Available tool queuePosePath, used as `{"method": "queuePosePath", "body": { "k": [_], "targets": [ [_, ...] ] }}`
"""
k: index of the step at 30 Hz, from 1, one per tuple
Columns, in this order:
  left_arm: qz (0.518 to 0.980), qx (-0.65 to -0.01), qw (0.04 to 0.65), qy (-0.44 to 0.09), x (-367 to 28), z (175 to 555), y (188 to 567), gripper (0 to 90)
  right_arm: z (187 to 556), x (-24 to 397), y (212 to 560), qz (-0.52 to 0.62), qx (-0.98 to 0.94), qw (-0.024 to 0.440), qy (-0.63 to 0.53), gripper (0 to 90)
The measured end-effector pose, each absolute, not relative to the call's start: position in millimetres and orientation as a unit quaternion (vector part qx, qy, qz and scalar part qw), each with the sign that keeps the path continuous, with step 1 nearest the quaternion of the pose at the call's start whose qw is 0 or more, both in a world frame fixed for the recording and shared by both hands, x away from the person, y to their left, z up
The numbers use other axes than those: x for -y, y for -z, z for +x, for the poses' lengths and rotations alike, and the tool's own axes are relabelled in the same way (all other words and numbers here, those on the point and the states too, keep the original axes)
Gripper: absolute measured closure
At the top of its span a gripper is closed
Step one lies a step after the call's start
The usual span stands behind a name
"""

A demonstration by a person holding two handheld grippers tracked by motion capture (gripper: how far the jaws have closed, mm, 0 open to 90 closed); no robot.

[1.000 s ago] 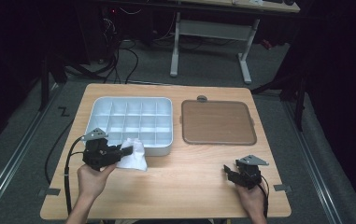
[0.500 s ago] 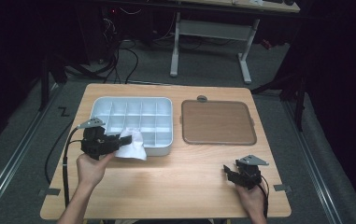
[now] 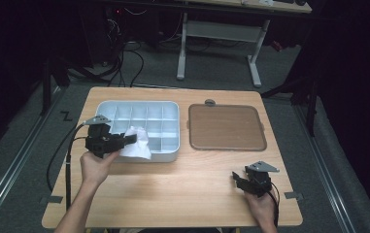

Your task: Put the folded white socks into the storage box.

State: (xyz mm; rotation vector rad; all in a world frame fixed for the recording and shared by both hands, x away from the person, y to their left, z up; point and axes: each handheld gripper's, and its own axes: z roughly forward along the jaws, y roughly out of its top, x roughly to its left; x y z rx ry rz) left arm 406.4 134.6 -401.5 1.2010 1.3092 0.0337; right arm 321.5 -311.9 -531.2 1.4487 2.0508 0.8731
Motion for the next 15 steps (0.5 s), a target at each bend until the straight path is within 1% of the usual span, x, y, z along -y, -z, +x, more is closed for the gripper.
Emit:
{"method": "queuePosePath", "body": {
  "k": [6,15],
  "targets": [
    [0.513,-0.582,0.63,-0.001,-138.1,417.1,404.5,72.9,321.4,311.9,531.2,0.53,-0.749,0.239,-0.319,41.3],
    [0.518,-0.585,0.625,-0.009,-134.6,427.9,404.7,72.9,321.4,311.9,531.1,0.53,-0.748,0.239,-0.319,41.3]
  ]
}}
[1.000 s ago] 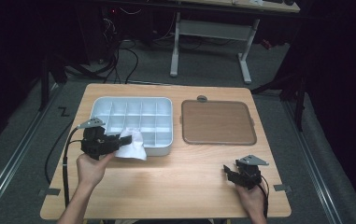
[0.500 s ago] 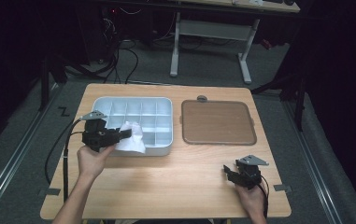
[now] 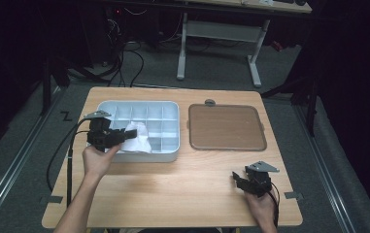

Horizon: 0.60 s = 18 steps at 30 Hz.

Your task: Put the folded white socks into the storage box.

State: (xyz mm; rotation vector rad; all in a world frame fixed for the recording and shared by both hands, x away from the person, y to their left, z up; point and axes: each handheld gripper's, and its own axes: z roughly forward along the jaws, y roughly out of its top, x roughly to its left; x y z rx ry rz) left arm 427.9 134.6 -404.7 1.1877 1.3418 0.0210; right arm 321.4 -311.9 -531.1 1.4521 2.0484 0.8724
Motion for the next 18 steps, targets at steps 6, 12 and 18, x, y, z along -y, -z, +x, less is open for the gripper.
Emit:
{"method": "queuePosePath", "body": {
  "k": [6,12,18],
  "targets": [
    [0.519,-0.589,0.619,-0.009,-131.2,435.3,407.5,72.8,321.3,311.8,531.2,0.53,-0.748,0.24,-0.318,41.3],
    [0.508,-0.598,0.621,0.011,-131.4,444.4,411.9,72.8,321.4,311.8,531.2,0.53,-0.748,0.24,-0.319,41.3],
    [0.514,-0.606,0.607,0.01,-128.8,452.8,422.3,72.8,321.3,311.6,531.2,0.53,-0.748,0.241,-0.318,41.2]
  ]
}}
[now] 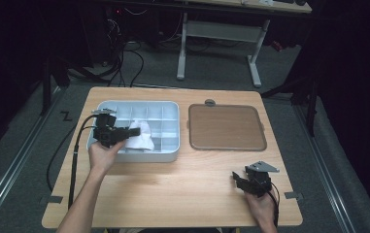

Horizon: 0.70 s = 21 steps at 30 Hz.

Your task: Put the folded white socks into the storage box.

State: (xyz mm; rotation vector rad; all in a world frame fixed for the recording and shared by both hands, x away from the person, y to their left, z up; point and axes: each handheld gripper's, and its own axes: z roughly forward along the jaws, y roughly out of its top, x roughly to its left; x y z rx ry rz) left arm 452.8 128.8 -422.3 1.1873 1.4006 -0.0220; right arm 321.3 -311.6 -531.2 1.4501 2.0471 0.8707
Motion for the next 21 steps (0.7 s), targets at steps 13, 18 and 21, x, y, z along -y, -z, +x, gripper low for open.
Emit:
{"method": "queuePosePath", "body": {
  "k": [13,18,21],
  "targets": [
    [0.514,-0.617,0.595,0.031,-126.3,464.3,436.2,72.8,321.1,311.3,531.2,0.53,-0.748,0.243,-0.317,40.7],
    [0.515,-0.627,0.584,0.029,-128.8,467.8,445.6,72.8,320.4,310.2,531.1,0.529,-0.748,0.246,-0.315,40.9],
    [0.513,-0.632,0.58,0.028,-132.1,468.6,451.5,72.8,320.2,309.9,531.1,0.529,-0.749,0.247,-0.315,40.9]
  ]
}}
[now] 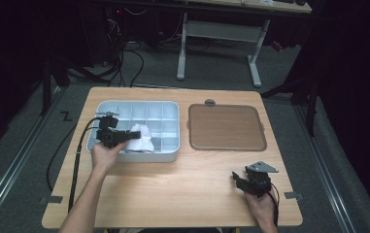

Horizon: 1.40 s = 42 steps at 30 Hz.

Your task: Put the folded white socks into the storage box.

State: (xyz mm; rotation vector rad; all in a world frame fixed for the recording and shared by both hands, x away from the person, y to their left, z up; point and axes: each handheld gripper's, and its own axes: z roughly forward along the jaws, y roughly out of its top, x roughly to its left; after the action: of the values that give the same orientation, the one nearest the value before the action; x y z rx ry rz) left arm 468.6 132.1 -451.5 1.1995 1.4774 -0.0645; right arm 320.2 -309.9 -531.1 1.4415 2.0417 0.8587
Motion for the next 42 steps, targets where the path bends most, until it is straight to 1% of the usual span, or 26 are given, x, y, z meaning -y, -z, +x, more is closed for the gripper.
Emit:
{"method": "queuePosePath", "body": {
  "k": [8,26,31,38,39,42],
  "targets": [
    [0.526,-0.633,0.568,0.01,-132.0,469.7,458.4,72.8,320.3,310.1,531.1,0.528,-0.749,0.246,-0.315,40.9],
    [0.574,-0.615,0.539,-0.038,-127.3,466.5,467.0,73.3,320.5,310.7,531.2,0.528,-0.75,0.242,-0.317,40.8],
    [0.596,-0.605,0.525,-0.059,-126.1,464.3,469.6,73.6,320.5,310.8,531.2,0.528,-0.749,0.242,-0.317,40.8],
    [0.607,-0.6,0.517,-0.07,-124.2,463.0,471.2,73.7,320.6,310.9,531.2,0.529,-0.749,0.241,-0.317,40.8],
    [0.611,-0.598,0.513,-0.072,-123.6,462.5,472.1,73.8,320.6,310.9,531.2,0.529,-0.749,0.241,-0.317,40.8],
    [0.643,-0.589,0.483,-0.083,-117.1,459.9,484.1,74.0,320.6,311.0,531.2,0.529,-0.749,0.241,-0.318,40.8]
  ]
}}
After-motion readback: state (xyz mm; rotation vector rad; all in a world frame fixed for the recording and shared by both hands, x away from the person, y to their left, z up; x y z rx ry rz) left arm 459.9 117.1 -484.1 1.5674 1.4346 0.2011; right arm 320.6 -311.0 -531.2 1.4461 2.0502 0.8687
